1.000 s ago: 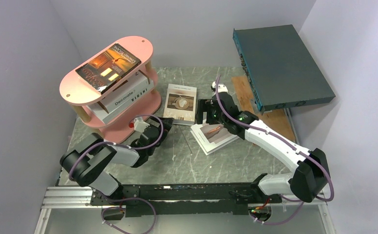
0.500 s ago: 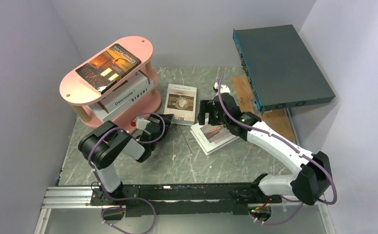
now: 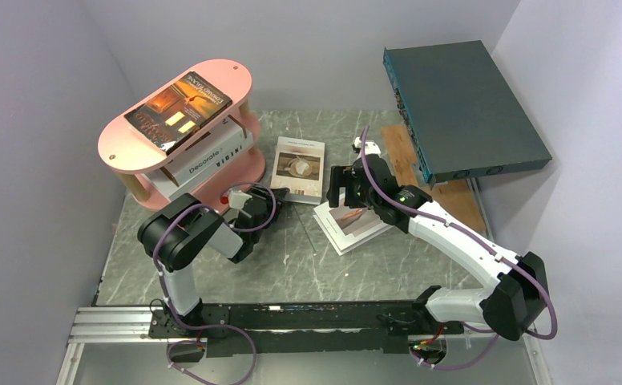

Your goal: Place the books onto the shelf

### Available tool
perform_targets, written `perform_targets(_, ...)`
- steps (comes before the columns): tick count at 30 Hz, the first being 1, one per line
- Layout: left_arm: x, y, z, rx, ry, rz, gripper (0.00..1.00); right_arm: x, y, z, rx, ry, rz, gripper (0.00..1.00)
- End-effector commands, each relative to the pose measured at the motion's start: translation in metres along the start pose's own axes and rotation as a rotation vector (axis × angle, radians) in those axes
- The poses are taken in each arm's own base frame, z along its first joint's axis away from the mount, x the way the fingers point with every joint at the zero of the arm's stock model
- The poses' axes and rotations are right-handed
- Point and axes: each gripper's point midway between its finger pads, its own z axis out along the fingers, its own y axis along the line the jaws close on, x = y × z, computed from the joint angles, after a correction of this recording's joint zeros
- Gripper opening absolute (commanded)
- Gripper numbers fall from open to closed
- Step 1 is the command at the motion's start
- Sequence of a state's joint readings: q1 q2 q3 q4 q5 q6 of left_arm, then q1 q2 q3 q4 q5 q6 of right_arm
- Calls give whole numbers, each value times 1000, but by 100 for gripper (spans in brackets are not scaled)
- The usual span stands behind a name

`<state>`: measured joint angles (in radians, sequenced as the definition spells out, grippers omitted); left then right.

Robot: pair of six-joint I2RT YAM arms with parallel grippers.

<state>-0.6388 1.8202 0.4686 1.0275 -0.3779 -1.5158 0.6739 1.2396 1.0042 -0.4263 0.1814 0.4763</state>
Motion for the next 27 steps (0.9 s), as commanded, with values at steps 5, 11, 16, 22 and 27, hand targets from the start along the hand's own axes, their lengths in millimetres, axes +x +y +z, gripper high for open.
perform_targets(5,-6,-36,-5,130,-8,-5,47,0,-2,-3,4,-7,11,88)
perform_targets(11,-11,-55,-16,177,-13,58,36,5,-5,-3,12,0,6,88)
perform_targets(16,-19,-78,-31,210,-24,123,30,5,-5,-4,9,-3,11,88)
perform_targets(22,-25,-95,-49,210,-20,227,10,-3,0,-6,-3,-17,12,88)
perform_targets(27,-32,-102,-62,197,-21,291,0,-27,8,-16,-15,-61,8,88)
